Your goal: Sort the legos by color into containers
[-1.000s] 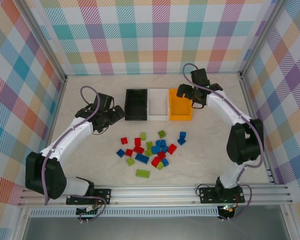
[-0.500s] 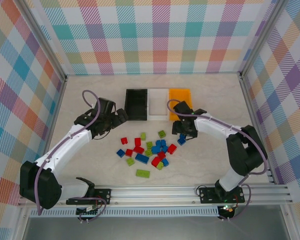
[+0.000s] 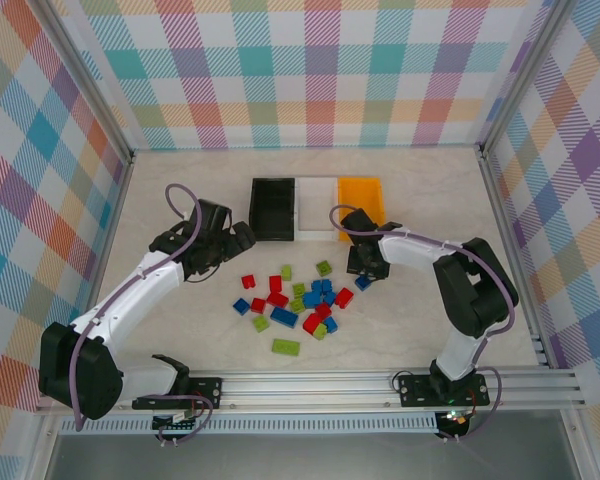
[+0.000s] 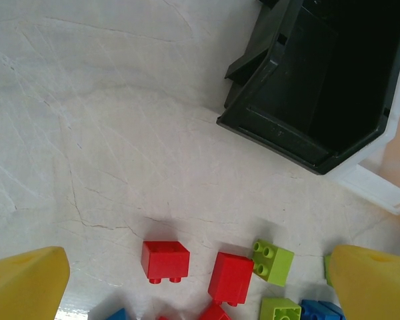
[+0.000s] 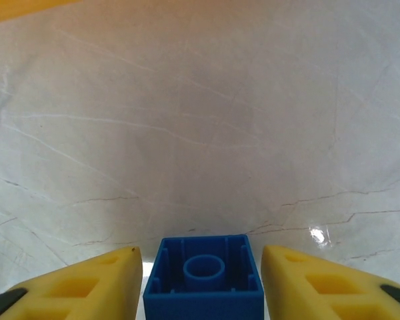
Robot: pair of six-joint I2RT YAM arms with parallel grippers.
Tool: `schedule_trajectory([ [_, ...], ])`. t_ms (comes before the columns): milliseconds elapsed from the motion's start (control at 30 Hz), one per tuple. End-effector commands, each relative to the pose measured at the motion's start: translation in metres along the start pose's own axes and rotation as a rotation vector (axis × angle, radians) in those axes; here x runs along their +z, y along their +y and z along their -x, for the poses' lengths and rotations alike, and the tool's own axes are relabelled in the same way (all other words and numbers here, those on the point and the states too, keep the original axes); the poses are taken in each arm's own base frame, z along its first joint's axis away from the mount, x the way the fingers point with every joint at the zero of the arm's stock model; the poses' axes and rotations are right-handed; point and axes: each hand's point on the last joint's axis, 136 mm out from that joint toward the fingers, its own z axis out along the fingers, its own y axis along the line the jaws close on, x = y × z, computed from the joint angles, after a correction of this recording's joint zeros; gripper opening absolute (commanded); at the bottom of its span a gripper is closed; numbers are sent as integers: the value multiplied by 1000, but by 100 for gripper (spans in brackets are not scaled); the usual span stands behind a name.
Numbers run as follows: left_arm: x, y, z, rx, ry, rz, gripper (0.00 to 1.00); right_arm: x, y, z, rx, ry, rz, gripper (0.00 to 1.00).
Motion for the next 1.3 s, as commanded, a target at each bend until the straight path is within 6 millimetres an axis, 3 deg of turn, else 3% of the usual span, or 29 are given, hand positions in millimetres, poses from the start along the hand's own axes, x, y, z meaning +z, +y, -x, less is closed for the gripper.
schedule_trajectory([
  [0, -3, -1, 1, 14, -16, -9, 100, -2, 2, 6, 11, -26, -4, 44],
  [167, -4, -2, 2, 14, -19, -8, 100, -18, 5, 17, 4, -72, 23, 34],
  [267, -4, -2, 2, 13, -19, -8, 100, -38, 10, 29, -9, -116, 53, 32],
  [400, -4, 3, 0, 3, -11, 17, 100, -79, 20, 63, -39, -215, 106, 32],
  [467, -3, 11, -2, -8, -7, 50, 100, -88, 19, 84, -31, -239, 105, 32],
  [567, 0, 17, -10, -16, 15, 60, 100, -85, 20, 118, -3, -251, 113, 33],
  [700, 5, 26, -23, -43, 48, 80, 100, -64, 21, 161, 15, -235, 77, 34],
  [833, 6, 39, -32, -55, 64, 113, 100, -40, 29, 186, 16, -209, 87, 35],
  [933, 4, 49, -37, -59, 68, 141, 99, -35, 39, 200, 1, -217, 107, 41],
  [1100, 5, 58, -43, -57, 89, 183, 98, -58, 53, 217, -7, -269, 172, 66],
  [1267, 22, 48, -48, -48, 140, 170, 89, -92, 56, 207, -19, -336, 235, 66],
])
